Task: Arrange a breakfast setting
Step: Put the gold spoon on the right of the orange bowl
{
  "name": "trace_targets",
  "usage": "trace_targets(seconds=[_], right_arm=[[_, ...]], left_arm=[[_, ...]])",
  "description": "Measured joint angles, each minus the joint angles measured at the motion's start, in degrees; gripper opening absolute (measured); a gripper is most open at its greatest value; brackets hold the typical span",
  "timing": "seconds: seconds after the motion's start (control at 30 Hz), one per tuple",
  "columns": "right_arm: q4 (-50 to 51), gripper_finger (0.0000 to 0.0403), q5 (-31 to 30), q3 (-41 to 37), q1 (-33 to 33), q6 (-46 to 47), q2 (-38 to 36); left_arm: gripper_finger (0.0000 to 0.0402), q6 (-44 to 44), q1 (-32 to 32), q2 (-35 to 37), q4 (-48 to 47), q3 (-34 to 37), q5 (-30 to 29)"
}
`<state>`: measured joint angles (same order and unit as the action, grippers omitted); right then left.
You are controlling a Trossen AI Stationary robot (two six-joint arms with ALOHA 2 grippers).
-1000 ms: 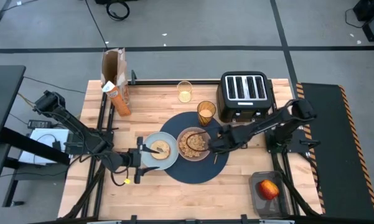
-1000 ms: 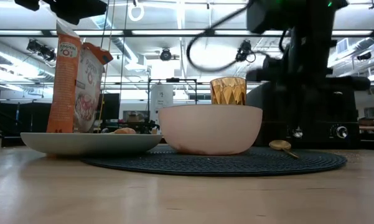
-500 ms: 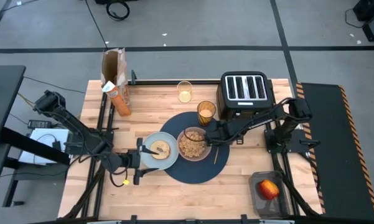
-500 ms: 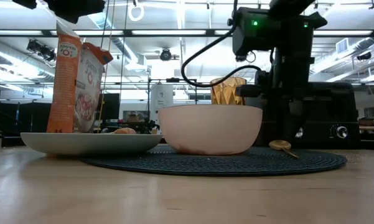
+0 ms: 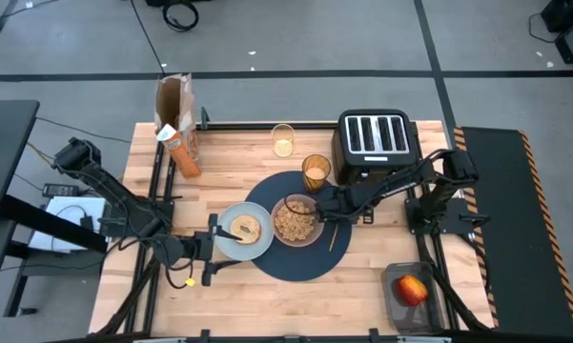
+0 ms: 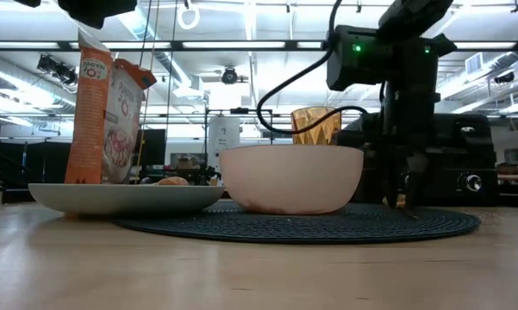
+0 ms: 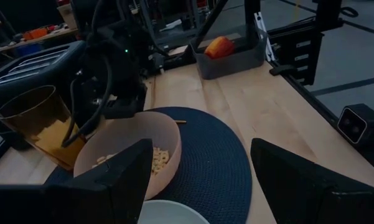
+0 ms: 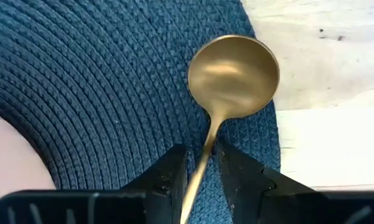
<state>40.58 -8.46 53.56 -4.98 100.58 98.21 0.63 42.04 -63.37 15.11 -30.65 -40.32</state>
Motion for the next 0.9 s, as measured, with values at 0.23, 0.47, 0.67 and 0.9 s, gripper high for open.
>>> trace_targets(seconds=[0.23,0.47,0.67,0.9], right_arm=[[-0.05,0.0097,2.43,0.0,1.0,-6.12,0.0],[0.27,0.0065,3.62,0.0,1.46,-10.48,0.0],[0.37,0.0038,4.95,0.11,2.58,-14.15,0.0],[0.93,0.0039,3.77,0.59,3.7,-10.4,0.09]], left_arm=[[0.0279,0.01,0.0,0.0,0.02,0.0,0.0],[0.0279,0.01,0.0,0.0,0.02,0.0,0.0],[0.0279,0.03,0.0,0.0,0.04,0.0,0.01],[0.0279,0.1,0.0,0.0,0.08,0.0,0.01]])
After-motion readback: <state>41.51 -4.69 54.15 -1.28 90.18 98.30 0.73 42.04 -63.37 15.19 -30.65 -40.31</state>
